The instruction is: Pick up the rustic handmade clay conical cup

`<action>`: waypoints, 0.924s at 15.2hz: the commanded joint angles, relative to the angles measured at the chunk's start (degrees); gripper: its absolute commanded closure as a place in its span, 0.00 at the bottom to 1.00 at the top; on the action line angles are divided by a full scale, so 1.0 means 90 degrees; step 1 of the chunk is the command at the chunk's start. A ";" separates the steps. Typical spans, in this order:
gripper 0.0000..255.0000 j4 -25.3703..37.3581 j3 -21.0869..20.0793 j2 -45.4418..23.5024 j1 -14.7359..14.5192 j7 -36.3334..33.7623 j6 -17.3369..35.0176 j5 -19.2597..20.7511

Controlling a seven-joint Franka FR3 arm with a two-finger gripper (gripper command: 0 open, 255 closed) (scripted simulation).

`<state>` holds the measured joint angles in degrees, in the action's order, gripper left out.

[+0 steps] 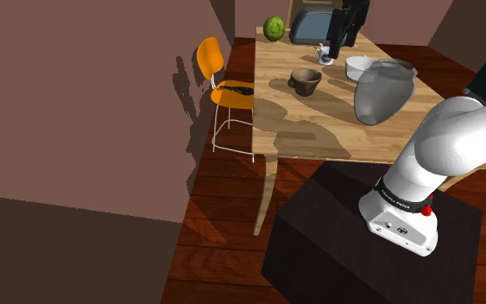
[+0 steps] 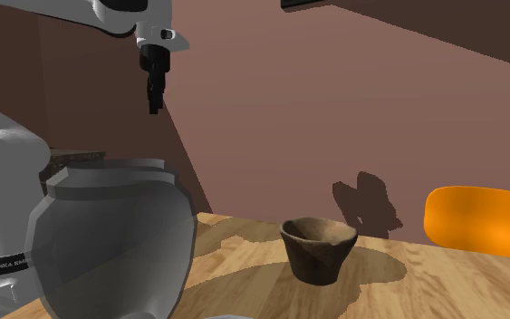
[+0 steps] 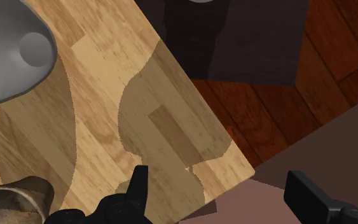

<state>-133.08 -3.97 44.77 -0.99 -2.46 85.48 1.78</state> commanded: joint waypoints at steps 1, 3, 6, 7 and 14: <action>0.00 0.0000 0.0000 0.0000 0.0000 0.0000 0.0000 0.0000; 0.00 -0.0085 0.0143 -0.0243 0.0082 0.0153 0.0331 0.0165; 0.00 -0.0152 0.0354 -0.0659 0.0209 0.0368 0.0828 0.0398; 0.00 -0.0158 0.0423 -0.0810 0.0251 0.0436 0.0992 0.0471; 0.00 0.0030 0.0892 -0.2027 0.0528 0.0865 0.2088 0.0912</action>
<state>-133.43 3.47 28.33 3.41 4.74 102.91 9.46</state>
